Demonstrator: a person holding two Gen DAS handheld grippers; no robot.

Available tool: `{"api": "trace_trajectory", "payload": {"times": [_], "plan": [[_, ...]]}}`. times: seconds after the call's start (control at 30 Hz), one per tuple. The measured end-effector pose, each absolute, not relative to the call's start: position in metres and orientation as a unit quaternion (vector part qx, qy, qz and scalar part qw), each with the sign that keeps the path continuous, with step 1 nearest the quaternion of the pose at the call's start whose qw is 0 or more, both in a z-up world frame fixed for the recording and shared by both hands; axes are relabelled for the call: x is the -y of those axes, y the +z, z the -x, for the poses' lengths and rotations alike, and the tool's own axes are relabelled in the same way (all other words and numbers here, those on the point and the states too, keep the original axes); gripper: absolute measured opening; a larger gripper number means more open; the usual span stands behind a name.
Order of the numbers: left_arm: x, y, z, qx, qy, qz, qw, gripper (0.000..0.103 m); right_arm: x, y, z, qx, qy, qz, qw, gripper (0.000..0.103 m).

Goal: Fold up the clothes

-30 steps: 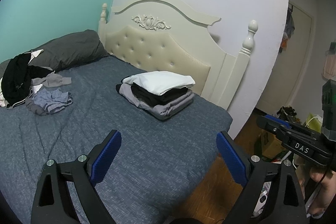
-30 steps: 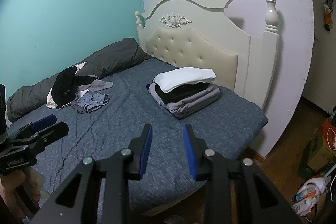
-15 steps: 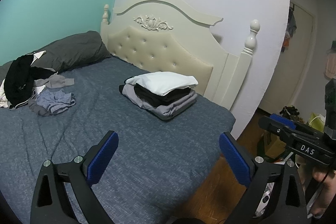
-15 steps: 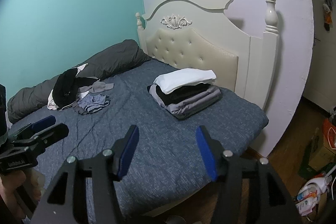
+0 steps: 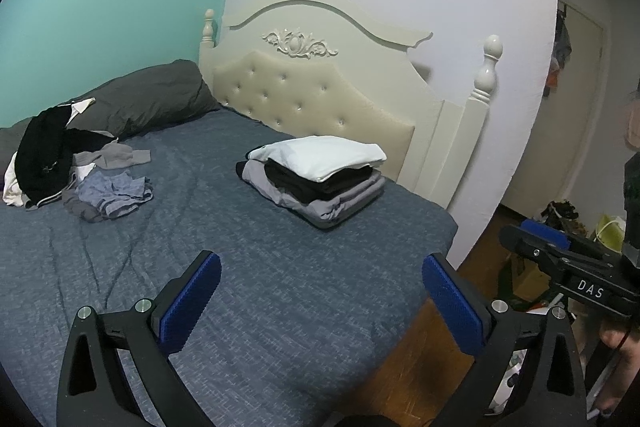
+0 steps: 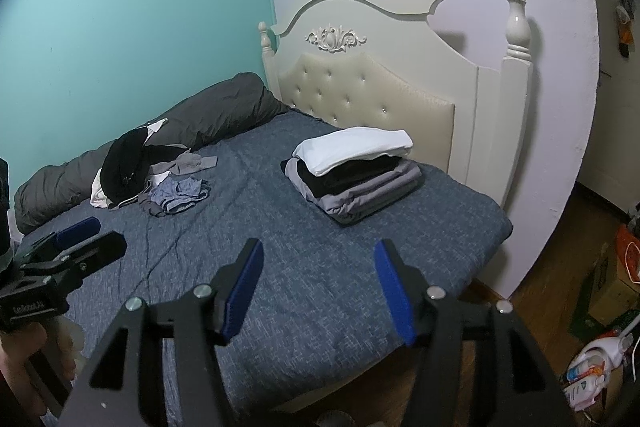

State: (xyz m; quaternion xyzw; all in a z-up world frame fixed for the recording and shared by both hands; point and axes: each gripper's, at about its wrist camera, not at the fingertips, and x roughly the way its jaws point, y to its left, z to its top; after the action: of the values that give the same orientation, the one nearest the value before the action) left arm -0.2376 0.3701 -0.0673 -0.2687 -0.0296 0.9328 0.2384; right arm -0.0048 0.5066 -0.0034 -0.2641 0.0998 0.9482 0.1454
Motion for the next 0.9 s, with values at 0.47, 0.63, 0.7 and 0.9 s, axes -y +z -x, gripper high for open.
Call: {"api": "trace_trajectory", "payload": {"times": [0.47,0.63,0.7,0.9], "plan": [[-0.3655,-0.0696,0.2403,0.029,0.935,0.272,0.226,0.103,-0.5055,-0.0065,0.006,-0.102,0.948,0.267,0.142,0.06],[-0.3634,-0.0702,0.2411,0.031,0.935,0.273,0.223,0.103,-0.5051,-0.0071,0.0064,-0.103,0.948,0.267,0.142,0.06],[-0.3627,-0.0705,0.2414,0.031,0.936,0.273,0.222,0.103,-0.5054,-0.0072,0.0063,-0.103,0.948,0.267,0.141,0.06],[-0.3641,-0.0727,0.2418,0.027,0.934,0.277,0.224,0.103,-0.5063,-0.0085,0.0063,-0.105,0.947,0.268,0.141,0.06]]}}
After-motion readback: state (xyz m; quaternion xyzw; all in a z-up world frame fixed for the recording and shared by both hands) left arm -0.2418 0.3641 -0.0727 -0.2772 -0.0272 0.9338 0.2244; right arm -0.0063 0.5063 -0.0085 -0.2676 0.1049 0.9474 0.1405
